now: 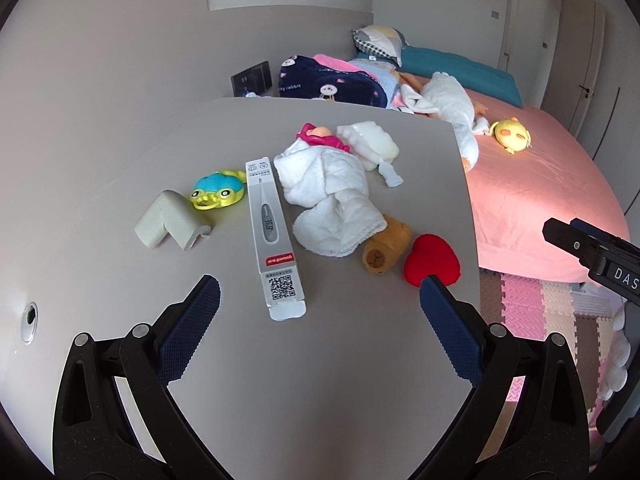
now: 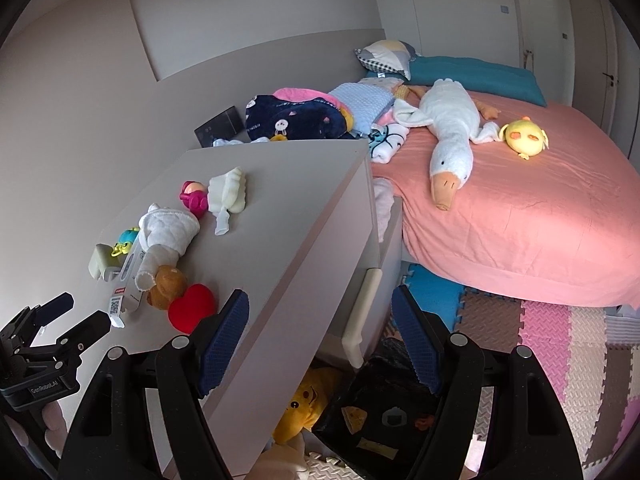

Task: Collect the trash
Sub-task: 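Move both tools back over the table toward the grey foam corner guard, then grasp the grey foam corner guard with the left tool while the right tool grasps the red heart plush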

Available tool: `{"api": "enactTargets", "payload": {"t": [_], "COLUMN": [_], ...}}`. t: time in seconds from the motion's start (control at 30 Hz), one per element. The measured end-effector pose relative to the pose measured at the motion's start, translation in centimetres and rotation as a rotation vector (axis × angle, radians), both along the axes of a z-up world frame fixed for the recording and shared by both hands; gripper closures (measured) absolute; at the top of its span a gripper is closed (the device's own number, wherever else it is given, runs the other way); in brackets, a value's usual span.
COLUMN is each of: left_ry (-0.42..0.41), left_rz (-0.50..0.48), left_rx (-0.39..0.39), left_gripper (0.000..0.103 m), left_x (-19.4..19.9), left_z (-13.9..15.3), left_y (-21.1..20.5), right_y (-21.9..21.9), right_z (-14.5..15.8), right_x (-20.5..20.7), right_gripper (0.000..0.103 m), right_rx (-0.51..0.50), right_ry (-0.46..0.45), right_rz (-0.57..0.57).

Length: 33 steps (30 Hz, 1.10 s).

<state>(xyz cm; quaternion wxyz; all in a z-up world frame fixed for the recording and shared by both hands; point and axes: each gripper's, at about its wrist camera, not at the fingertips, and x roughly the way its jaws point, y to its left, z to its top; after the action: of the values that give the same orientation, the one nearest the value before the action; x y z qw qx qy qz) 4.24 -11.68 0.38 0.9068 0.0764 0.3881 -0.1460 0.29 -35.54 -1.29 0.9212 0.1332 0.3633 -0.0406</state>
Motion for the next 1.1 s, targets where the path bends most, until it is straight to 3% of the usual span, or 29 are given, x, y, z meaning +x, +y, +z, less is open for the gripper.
{"api": "enactTargets", "payload": {"t": [0.63, 1.0, 1.1], "left_ry": [0.023, 0.044, 0.046], "left_rz": [0.125, 0.174, 0.187], "left_rx": [-0.001, 0.002, 0.008], "left_gripper": [0.006, 0.006, 0.006], "left_x": [3.5, 5.8, 6.6], "left_z": [-0.8, -1.8, -2.1], "left_y": [6.8, 9.1, 9.7], "right_y": [7.8, 8.8, 8.9], "right_z": [-2.7, -3.8, -4.0], "right_x": [4.0, 6.1, 6.7], "right_gripper": [0.029, 0.029, 0.044], "right_rx": [-0.059, -0.089, -0.11], "right_ry": [0.075, 0.063, 0.052], "right_rz": [0.188, 0.175, 0.177]}}
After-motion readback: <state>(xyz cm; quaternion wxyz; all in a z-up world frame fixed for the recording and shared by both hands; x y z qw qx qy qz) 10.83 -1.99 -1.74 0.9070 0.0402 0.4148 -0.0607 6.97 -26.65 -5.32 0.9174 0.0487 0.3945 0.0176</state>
